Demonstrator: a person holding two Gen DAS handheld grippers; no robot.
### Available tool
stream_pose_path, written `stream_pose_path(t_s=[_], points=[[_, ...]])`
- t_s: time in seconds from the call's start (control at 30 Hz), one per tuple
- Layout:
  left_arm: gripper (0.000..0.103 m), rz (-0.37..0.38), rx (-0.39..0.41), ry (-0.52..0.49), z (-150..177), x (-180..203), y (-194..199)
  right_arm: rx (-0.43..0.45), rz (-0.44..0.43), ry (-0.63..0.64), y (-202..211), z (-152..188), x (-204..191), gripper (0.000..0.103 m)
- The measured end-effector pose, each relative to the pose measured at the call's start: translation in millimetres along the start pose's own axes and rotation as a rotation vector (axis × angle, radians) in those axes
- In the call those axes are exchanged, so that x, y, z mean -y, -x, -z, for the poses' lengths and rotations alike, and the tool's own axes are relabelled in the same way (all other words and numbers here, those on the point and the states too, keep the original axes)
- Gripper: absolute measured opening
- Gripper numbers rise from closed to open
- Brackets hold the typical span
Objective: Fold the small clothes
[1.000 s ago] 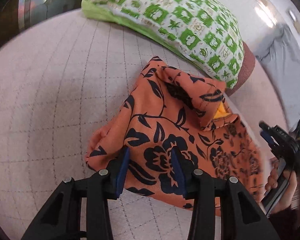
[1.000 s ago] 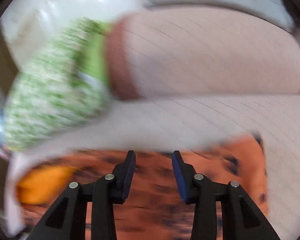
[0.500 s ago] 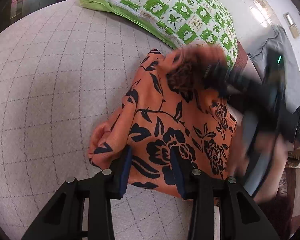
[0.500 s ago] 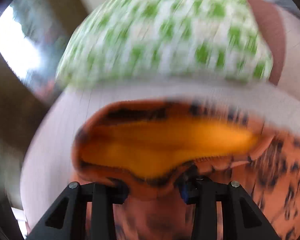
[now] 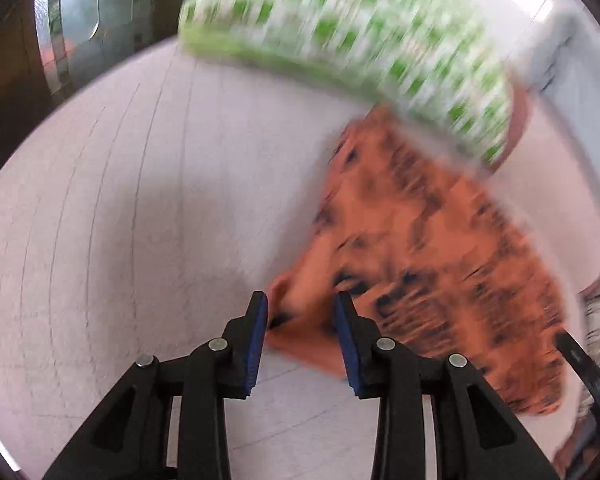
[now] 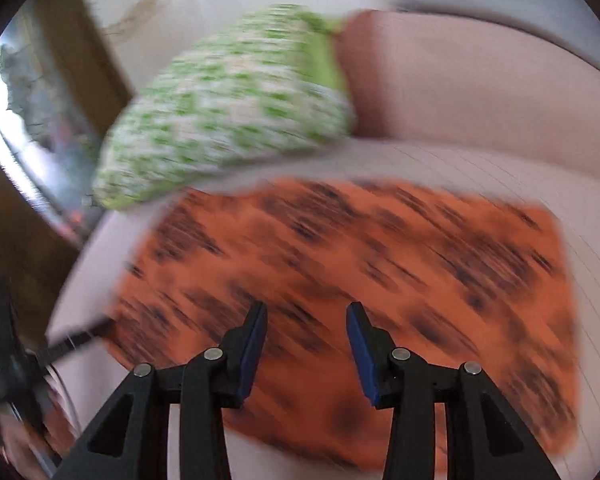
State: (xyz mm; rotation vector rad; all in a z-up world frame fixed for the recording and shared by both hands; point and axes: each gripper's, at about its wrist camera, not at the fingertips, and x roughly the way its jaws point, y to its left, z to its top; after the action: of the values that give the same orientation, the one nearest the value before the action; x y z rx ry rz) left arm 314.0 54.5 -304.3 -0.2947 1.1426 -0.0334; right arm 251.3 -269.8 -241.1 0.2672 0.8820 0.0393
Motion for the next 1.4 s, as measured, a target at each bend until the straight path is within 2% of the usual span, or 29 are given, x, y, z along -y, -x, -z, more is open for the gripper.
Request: stream_pose_path(t_s=[0.03, 0.1, 0.13, 0.17, 0.2, 0.27, 0.33, 0.4, 0.47, 0.57, 0.67, 0.77, 0.93, 0.97, 1.0, 1.03, 1.07, 1.1, 1.17, 1.27, 1.4], points=[[0.044, 0.011, -0.005, 0.01, 0.9, -2.2, -3.8, -0.023, 0.031, -0.037, 1.6, 13.6, 18.2, 0.045], [0.043, 0.004, 0.002, 0.001, -0.8, -0.3, 3.8, -0.16, 0.06, -0.121, -14.8, 45.0, 48.3, 0.043], [0.043, 0.01, 0.012, -0.001, -1.5, -0.3, 9.6, -0.162, 0.034, -0.13, -14.9, 54.2, 56.7, 0.041], [0.043, 0.015, 0.024, 0.008, -1.8, -2.6, 14.6, -0.114, 0.015, -0.134, 0.6, 56.7, 58.8, 0.041], [0.043, 0.014, 0.029, 0.021, -1.8, -5.3, 17.6, -0.111, 0.006, -0.153, 10.2, 55.7, 59.5, 0.043], [0.043, 0.031, 0.042, 0.056, -2.6, -13.4, 27.7, -0.049, -0.08, -0.241, 35.1, 55.6, 64.2, 0.045], [0.043, 0.082, 0.036, 0.074, -0.3, -15.2, 34.4, 0.008, -0.167, -0.337, 55.0, 63.3, 73.0, 0.062], [0.043, 0.148, -0.002, 0.096, 7.2, -15.1, 34.1, 0.031, -0.249, -0.454, 65.7, 75.5, 85.8, 0.068], [0.046, 0.206, -0.043, 0.108, 16.2, -9.6, 28.9, 0.012, -0.318, -0.565, 56.4, 83.3, 92.6, 0.068], [0.053, 0.318, -0.156, 0.158, 27.8, 0.9, 10.3, 0.029, -0.341, -0.731, 40.4, 101.1, 105.1, 0.076], [0.059, 0.392, -0.24, 0.243, 30.7, -1.1, -6.3, 0.015, -0.33, -0.864, 22.0, 115.3, 121.2, 0.076], [0.063, 0.449, -0.202, 0.344, 25.6, -11.8, -7.4, 0.034, -0.326, -0.923, 9.3, 113.7, 132.6, 0.076], [0.066, 0.573, -0.122, 0.537, 18.2, -25.1, -23.1, 0.166, -0.317, -0.946, -11.4, 89.7, 135.2, 0.077], [0.066, 0.587, -0.096, 0.536, 17.8, -22.8, -21.7, 0.201, -0.316, -0.941, -15.4, 84.1, 133.3, 0.077], [0.061, 0.587, -0.078, 0.526, 17.0, -20.9, -20.9, 0.229, -0.314, -0.935, -19.4, 80.0, 131.3, 0.074], [0.05, 0.569, -0.052, 0.513, 16.7, -18.1, -20.2, 0.254, -0.307, -0.929, -24.0, 74.8, 129.6, 0.057], [0.03, 0.542, -0.044, 0.502, 16.8, -15.7, -21.5, 0.258, -0.297, -0.928, -29.7, 71.6, 133.8, 0.038], [0.03, 0.52, -0.042, 0.494, 17.2, -12.9, -23.8, 0.245, -0.275, -0.935, -34.9, 71.7, 138.3, 0.017], [0.028, 0.509, -0.033, 0.501, 17.5, -14.2, -25.5, 0.252, -0.289, -0.978, -41.0, 79.0, 144.4, 0.016], [0.023, 0.498, -0.024, 0.497, 16.0, -11.7, -20.7, 0.257, -0.25, -0.891, -28.3, 73.7, 138.5, 0.016], [0.02, 0.497, 0.014, 0.467, 19.4, -9.1, -4.5, 0.301, -0.244, -0.822, -0.9, 70.4, 127.7, 0.015]])
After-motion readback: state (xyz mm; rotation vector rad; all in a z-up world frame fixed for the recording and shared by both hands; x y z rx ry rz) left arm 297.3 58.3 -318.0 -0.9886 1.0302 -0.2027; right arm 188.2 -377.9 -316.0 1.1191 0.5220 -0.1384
